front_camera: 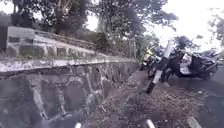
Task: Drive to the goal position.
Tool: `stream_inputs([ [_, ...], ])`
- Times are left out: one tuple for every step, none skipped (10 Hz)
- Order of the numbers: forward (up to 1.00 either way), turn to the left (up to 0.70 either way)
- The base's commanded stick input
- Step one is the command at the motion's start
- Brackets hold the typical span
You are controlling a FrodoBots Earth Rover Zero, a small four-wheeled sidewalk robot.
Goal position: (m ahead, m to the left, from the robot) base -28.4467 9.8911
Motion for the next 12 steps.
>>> stream_inputs([
  [0.00, -0.70],
  [0.00, -0.70],
  [0.00, -0.70],
  [0.00, -0.70],
  [0.00, -0.70],
  [0.00, -0.70],
  [0.00, -0.70],
  [0.00, -0.70],
  [0.00, -0.70],
  [0.00, -0.70],
  [0.00, -0.70],
  [0.00, -0.70],
])
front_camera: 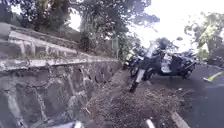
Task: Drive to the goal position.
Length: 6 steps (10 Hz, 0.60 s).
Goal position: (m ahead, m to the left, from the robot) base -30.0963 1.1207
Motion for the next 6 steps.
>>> stream_inputs([
  [0.00, -0.70],
  [0.00, -0.65],
  [0.00, -0.58],
  [0.00, -0.50],
  [0.00, -0.50],
  [0.00, -0.50],
])
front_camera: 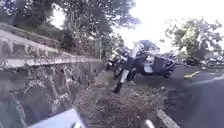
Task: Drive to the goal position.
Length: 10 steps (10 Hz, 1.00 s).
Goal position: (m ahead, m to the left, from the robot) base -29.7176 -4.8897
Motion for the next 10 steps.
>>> stream_inputs([
  [0.00, -0.50],
  [0.00, -0.50],
  [0.00, -0.50],
  [0.00, -0.50],
  [0.00, -0.50],
  [0.00, -0.50],
  [0.00, -0.50],
  [0.00, -0.50],
  [0.00, -0.50],
  [0.00, -0.50],
])
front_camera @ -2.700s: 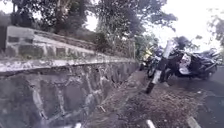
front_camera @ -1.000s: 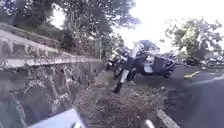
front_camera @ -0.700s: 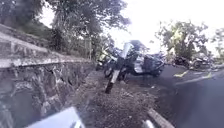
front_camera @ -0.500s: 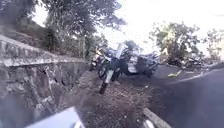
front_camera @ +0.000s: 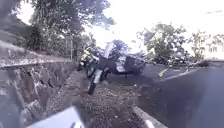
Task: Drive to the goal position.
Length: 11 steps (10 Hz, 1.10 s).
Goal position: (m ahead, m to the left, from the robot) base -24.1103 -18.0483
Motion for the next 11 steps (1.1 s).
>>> stream_inputs([
  [0.00, -0.50],
  [0.00, -0.50],
  [0.00, -0.50],
  [0.00, -0.50],
  [0.00, -0.50],
  [0.00, -0.50],
  [0.00, -0.50],
  [0.00, -0.50],
  [0.00, -0.50],
  [0.00, -0.50],
  [0.00, -0.50],
])
